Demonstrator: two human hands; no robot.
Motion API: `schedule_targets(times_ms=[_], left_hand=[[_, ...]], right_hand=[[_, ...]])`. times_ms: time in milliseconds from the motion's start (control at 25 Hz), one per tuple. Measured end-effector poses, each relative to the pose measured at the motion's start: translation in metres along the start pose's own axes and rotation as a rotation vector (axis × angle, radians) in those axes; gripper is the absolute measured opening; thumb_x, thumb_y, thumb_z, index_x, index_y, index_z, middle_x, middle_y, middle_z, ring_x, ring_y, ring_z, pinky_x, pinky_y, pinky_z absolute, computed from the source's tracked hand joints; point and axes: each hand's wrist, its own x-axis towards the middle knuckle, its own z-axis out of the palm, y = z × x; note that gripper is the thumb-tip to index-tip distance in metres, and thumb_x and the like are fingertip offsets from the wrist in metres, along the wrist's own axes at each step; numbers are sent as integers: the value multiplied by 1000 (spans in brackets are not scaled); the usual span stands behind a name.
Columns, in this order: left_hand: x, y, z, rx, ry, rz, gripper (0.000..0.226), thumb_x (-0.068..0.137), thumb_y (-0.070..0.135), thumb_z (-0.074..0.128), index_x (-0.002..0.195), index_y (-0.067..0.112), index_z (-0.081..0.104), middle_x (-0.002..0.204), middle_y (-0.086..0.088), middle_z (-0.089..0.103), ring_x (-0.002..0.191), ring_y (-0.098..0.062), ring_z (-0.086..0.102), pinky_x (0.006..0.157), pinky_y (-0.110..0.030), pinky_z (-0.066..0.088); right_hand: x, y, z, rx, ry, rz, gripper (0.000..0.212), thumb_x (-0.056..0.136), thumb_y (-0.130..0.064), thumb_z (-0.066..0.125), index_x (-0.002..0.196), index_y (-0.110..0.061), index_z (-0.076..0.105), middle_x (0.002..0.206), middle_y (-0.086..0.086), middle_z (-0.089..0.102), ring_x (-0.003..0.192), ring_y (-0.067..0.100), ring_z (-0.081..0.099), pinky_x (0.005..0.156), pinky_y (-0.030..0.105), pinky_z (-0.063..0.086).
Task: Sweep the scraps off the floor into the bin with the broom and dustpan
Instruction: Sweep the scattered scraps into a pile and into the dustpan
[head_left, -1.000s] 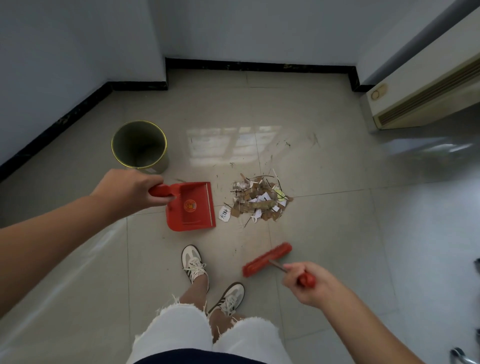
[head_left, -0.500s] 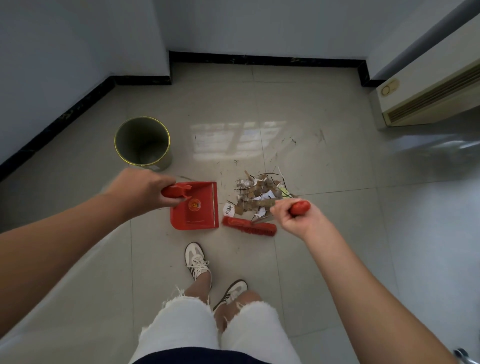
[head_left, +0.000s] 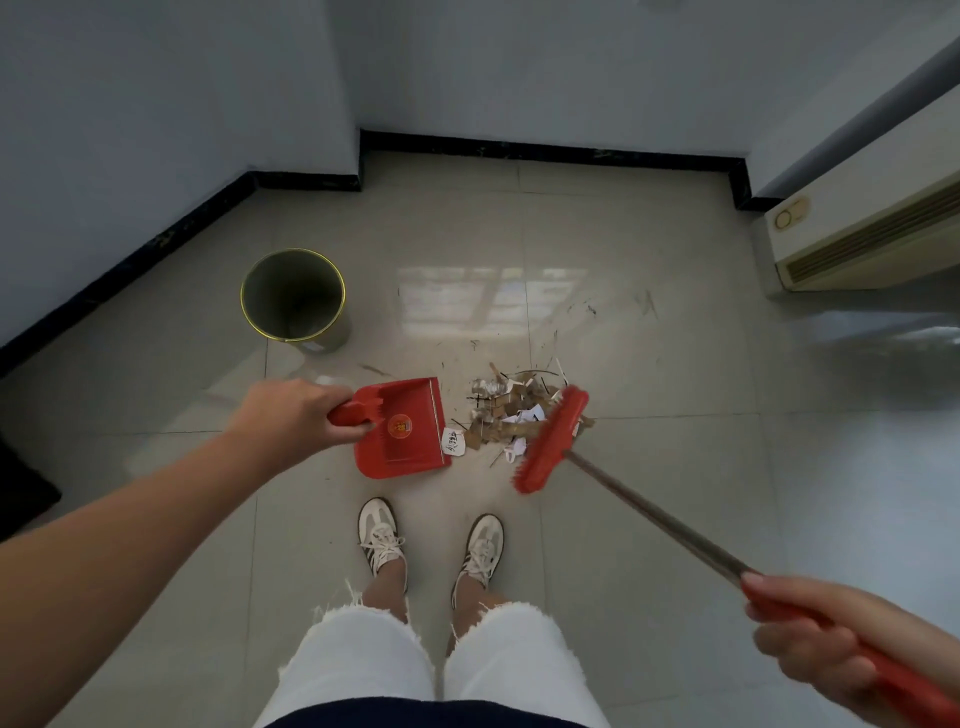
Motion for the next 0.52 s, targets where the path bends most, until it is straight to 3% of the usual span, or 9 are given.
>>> schedule_targets(times_ms=[120,280,360,520], left_hand=[[-7,9,1,18,-6,8,45,73,70,41,57,27,42,45,9,34,40,-18,35,42,-16,21],[-25,11,0,62,36,-68,50,74,69,41,57,23,50,44,6,40,39,-19,38,41,-19,24],[-34,18,-3,51,43,-80,48,75,67,43,55,23,47,43,8,32,38,-17,33,41,-17,20],[-38,37,4,17,36,-83,39,73,64,48,57,33,31,43,11,21,38,-15,29,42,-15,10]], right_hand=[[5,-10,-2,-525,421,-218,20,90,-15,59,81,-3,45,47,5,36,32,13,32,30,15,27],[74,-50,3,-931,694,-370,19,90,-8,46,72,-3,45,49,13,45,35,20,41,37,23,36],[112,-74,10,-1052,745,-373,18,89,-5,40,71,-3,43,49,15,46,32,19,41,39,24,36],[161,-94,31,-1119,689,-332,10,87,2,34,84,2,44,46,16,47,22,15,36,37,16,33]])
